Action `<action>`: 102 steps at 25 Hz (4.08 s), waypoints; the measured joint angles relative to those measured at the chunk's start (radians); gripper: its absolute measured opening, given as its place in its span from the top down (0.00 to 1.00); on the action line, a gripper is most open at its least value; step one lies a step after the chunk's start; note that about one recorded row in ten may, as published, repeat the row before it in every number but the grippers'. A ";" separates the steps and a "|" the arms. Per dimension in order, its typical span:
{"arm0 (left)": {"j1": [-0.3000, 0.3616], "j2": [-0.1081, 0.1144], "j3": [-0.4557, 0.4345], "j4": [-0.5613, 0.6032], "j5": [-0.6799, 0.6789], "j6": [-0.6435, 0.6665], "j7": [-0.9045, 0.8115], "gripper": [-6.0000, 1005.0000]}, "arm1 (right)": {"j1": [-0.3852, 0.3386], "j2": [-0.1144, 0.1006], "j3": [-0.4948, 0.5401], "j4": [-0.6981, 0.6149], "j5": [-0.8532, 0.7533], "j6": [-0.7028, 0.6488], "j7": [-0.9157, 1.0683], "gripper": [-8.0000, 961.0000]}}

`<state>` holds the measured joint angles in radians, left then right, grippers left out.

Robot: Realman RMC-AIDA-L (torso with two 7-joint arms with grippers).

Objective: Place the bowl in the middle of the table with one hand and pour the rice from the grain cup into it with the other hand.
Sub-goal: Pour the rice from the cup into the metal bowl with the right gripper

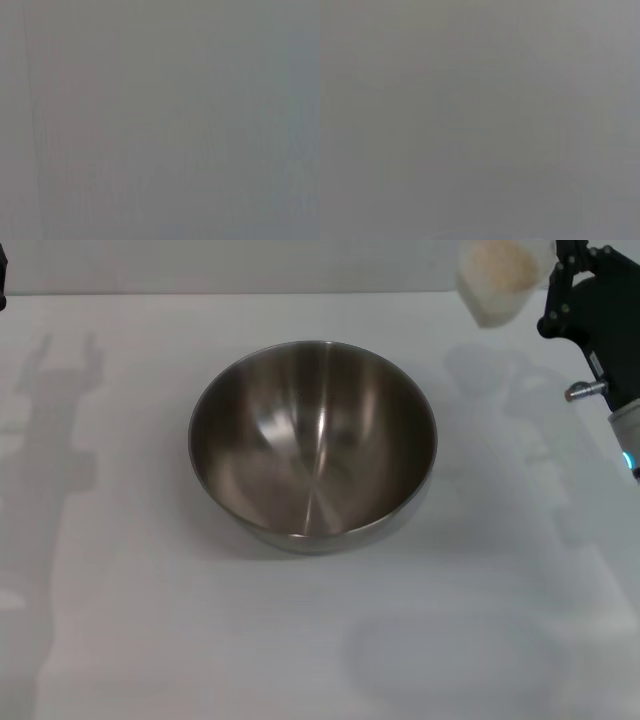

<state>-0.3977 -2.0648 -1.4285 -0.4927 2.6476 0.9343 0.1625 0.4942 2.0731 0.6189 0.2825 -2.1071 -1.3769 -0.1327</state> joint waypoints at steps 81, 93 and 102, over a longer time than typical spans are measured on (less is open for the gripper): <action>-0.012 0.003 -0.053 0.000 -0.004 0.069 0.002 0.43 | 0.067 0.005 0.034 0.176 -0.279 0.093 -1.021 0.99; -0.012 0.003 -0.055 0.000 -0.006 0.084 0.001 0.43 | 0.035 0.006 0.036 0.225 -0.298 0.089 -1.246 0.99; -0.012 0.002 -0.055 0.000 -0.006 0.093 0.000 0.43 | 0.027 0.005 0.031 0.226 -0.314 0.033 -1.358 0.99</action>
<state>-0.4095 -2.0628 -1.4834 -0.4924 2.6415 1.0278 0.1626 0.5211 2.0785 0.6495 0.5083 -2.4212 -1.3441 -1.4911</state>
